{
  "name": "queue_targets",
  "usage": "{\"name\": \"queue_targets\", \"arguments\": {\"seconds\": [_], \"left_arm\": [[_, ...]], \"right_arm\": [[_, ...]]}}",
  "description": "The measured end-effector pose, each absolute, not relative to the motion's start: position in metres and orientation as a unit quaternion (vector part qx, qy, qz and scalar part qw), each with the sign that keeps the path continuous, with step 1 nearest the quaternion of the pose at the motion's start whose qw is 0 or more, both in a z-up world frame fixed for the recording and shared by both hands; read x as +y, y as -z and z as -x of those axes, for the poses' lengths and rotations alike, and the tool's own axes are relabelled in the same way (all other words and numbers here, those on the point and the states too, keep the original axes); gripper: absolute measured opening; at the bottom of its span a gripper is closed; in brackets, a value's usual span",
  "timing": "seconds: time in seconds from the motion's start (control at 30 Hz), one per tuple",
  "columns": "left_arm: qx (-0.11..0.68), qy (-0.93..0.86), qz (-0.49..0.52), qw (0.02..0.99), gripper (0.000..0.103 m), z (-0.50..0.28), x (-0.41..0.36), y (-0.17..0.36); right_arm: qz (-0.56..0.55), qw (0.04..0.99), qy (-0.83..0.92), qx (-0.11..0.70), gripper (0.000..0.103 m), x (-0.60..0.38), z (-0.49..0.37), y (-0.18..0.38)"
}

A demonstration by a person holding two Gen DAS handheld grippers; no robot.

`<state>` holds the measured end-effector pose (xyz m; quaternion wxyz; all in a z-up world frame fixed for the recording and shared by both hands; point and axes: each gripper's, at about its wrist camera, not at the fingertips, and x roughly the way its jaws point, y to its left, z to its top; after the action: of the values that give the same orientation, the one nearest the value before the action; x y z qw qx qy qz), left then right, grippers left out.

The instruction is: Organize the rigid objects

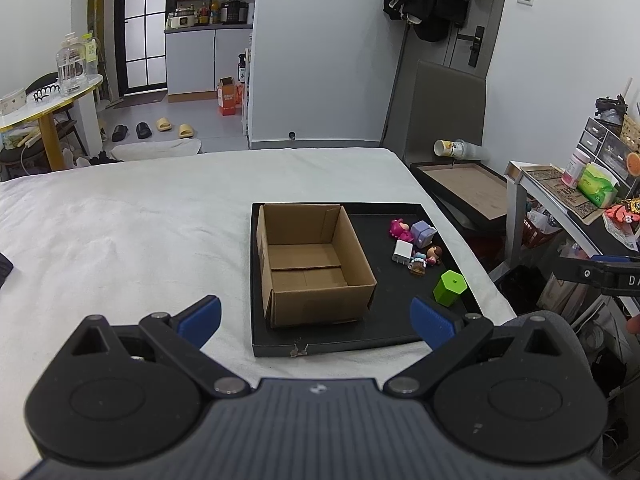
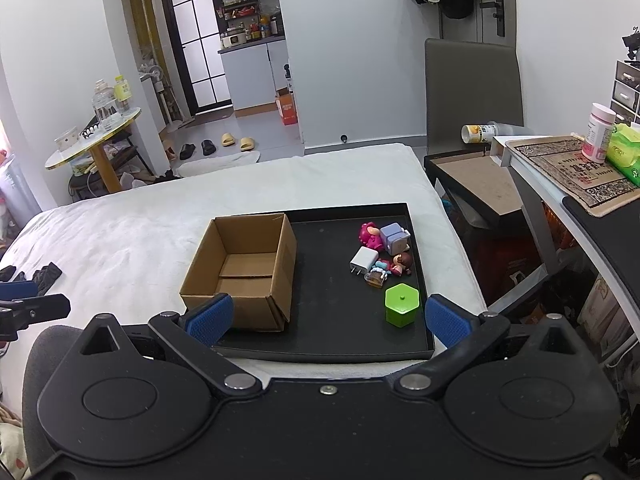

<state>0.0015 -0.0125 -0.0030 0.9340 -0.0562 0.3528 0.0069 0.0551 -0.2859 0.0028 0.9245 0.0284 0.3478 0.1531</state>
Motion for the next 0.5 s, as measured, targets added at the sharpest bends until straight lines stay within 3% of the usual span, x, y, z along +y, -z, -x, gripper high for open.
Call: {"name": "queue_targets", "arguments": {"seconds": [0.5], "left_arm": [[0.352,-0.005,0.056,0.934,0.1,-0.0004,-0.0122,0.0045]], "right_arm": [[-0.026,0.925,-0.154,0.346,0.103,-0.2859,-0.055,-0.0037]]}}
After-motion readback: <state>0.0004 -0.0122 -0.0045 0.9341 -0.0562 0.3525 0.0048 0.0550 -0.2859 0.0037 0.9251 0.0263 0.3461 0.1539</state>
